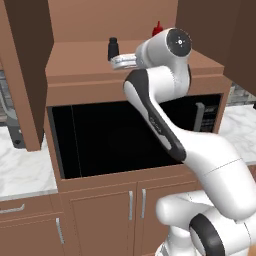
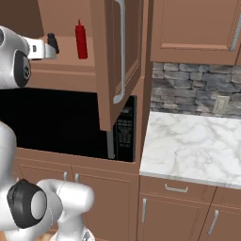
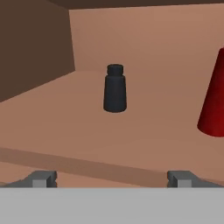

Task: Take 2 condiments from the cabinet and move them on the counter near the stove.Make sure the condiments are lined up with each other, next to each other.

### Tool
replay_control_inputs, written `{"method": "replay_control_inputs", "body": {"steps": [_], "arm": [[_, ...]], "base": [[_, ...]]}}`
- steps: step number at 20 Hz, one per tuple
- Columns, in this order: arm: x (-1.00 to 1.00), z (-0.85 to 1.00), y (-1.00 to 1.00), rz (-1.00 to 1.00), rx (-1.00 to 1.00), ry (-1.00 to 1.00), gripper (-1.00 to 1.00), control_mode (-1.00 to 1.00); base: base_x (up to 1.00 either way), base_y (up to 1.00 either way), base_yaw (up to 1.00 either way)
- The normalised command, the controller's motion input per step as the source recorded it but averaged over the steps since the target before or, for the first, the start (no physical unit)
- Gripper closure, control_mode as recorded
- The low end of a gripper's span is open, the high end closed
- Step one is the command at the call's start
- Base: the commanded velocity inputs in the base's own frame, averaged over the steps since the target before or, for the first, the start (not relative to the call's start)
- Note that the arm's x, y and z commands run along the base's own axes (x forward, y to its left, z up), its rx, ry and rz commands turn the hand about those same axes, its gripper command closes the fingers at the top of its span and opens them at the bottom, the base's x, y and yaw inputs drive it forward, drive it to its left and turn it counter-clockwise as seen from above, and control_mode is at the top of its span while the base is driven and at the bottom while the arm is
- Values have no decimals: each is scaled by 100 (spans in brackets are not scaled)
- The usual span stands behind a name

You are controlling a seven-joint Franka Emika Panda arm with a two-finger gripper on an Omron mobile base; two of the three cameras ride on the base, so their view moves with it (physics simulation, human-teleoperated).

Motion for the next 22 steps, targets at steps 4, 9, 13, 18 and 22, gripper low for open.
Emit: {"method": "replay_control_inputs", "body": {"steps": [4, 9, 13, 18, 22], "arm": [[31, 7, 2, -4, 0, 2, -100, -100], [29, 4, 0, -1, 0, 1, -100, -100], [30, 0, 1, 0, 0, 0, -100, -100], [30, 0, 11, 0, 0, 0, -100, -100], [32, 0, 12, 0, 0, 0, -100, -100]], "base": [[0, 0, 0], [0, 0, 0], [0, 0, 0], [0, 0, 0], [0, 0, 0]]}}
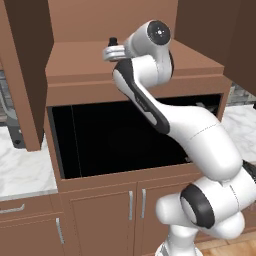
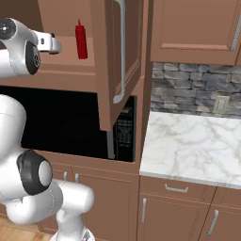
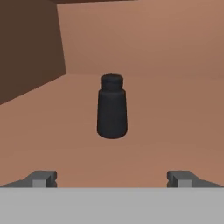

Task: Take 2 condiments from the cabinet and move them on the counter near the stove.Make sure the condiments are lined up with each other, next to each other.

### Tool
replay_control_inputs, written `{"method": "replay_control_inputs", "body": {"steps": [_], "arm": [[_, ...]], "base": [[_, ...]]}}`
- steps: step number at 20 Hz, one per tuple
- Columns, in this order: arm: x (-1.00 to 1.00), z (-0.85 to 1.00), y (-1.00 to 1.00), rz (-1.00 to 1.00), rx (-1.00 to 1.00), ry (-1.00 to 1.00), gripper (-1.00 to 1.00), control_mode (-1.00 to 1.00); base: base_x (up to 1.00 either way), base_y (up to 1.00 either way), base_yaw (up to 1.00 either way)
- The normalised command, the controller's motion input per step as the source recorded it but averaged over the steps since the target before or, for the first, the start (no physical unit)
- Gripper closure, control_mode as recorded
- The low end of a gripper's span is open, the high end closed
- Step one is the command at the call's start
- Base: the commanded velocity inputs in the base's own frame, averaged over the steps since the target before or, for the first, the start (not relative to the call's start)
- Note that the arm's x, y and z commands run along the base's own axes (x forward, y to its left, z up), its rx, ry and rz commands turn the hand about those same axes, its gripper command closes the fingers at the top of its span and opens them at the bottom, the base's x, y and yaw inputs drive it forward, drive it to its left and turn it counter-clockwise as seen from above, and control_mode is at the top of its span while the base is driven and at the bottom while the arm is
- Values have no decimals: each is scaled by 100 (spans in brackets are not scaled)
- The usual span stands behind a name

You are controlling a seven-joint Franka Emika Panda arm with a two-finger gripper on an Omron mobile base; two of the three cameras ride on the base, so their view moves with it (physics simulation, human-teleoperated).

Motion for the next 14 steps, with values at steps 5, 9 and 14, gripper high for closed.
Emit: {"method": "replay_control_inputs", "body": {"steps": [5, 9, 14], "arm": [[32, 0, 7, 0, 0, 0, -100, -100], [31, 0, 5, 0, 0, 2, -100, -100], [33, 0, 5, 0, 0, 3, -100, -100]], "base": [[0, 0, 0], [0, 0, 0], [0, 0, 0]]}}
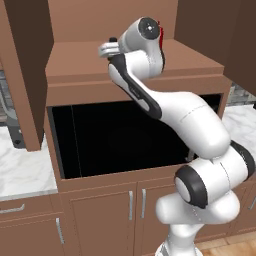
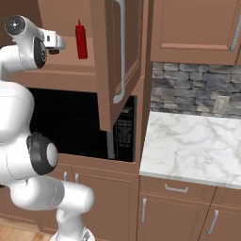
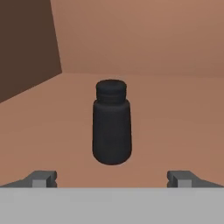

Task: Take 2 condiments from the cabinet and move them on the counter near the stove.Make sure the condiments are lined up with each other, next to each other.

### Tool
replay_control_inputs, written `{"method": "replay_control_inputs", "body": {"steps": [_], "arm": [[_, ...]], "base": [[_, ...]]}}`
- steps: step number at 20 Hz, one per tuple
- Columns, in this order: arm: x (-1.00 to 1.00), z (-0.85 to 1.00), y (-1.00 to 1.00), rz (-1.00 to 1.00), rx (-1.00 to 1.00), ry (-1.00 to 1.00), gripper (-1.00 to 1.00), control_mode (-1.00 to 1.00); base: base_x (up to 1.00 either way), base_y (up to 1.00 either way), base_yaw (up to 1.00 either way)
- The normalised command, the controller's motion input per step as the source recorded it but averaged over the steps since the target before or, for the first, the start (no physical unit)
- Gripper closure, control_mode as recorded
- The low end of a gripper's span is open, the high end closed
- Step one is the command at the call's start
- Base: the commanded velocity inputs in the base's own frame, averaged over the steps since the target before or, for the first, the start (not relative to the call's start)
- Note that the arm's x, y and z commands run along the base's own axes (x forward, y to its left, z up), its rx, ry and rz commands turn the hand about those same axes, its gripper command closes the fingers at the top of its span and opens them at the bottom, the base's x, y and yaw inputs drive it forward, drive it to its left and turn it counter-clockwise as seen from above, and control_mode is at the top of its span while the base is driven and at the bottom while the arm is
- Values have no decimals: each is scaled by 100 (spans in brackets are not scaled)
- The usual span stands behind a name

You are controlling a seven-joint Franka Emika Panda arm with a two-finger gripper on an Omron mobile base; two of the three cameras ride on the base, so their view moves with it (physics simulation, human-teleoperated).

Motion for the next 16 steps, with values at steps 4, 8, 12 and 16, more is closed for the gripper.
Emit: {"method": "replay_control_inputs", "body": {"steps": [4, 8, 12, 16], "arm": [[31, 0, 6, 0, 0, 3, -100, -100], [27, 0, 7, -1, 0, 1, -100, -100], [22, 0, 9, -1, 0, 0, -100, -100], [21, 0, 11, -1, 0, 0, -100, -100]], "base": [[0, 0, 0], [0, 0, 0], [0, 0, 0], [0, 0, 0]]}}
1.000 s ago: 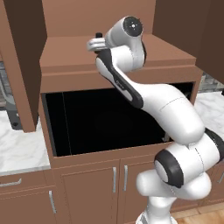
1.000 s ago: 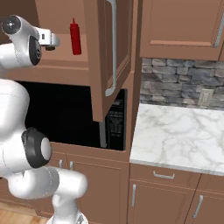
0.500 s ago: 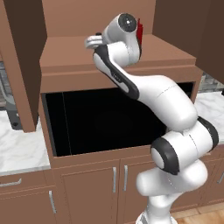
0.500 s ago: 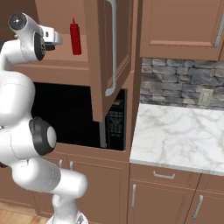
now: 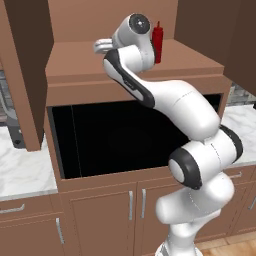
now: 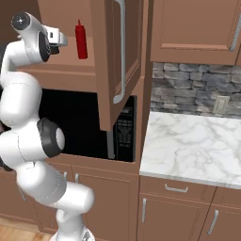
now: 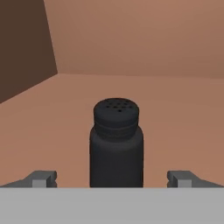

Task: Take 2 condiments from the cabinet and move them on the counter near the stove.Make sure the condiments are lined up with each other, next to each other.

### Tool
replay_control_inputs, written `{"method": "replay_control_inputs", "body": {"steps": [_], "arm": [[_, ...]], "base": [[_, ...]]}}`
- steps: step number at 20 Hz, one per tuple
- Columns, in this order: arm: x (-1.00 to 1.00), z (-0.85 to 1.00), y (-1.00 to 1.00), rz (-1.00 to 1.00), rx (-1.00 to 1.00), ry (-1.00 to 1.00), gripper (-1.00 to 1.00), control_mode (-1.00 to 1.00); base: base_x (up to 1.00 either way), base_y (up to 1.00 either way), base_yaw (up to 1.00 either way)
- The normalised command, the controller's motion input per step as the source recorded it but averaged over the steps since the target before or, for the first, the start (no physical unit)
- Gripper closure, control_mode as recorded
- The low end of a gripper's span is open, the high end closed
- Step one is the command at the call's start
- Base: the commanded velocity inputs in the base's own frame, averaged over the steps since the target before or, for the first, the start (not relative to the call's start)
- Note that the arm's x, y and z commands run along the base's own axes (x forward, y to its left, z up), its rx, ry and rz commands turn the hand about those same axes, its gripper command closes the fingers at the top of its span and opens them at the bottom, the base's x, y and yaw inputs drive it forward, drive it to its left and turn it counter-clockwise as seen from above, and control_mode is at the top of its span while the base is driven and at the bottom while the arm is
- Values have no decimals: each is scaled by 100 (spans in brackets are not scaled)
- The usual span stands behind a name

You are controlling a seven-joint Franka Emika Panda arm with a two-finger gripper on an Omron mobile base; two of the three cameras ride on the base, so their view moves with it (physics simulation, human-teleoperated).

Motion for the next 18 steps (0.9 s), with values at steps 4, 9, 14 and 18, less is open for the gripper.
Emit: {"method": "replay_control_inputs", "body": {"steps": [4, 9, 14, 18], "arm": [[14, 0, 8, -1, 0, 0, -100, -100], [15, -1, 1, 0, 0, 0, -100, -100], [13, -10, 0, 0, 0, 0, -100, -100], [6, -11, 0, 0, 0, 0, -100, -100]], "base": [[0, 0, 0], [0, 0, 0], [0, 0, 0], [0, 0, 0]]}}
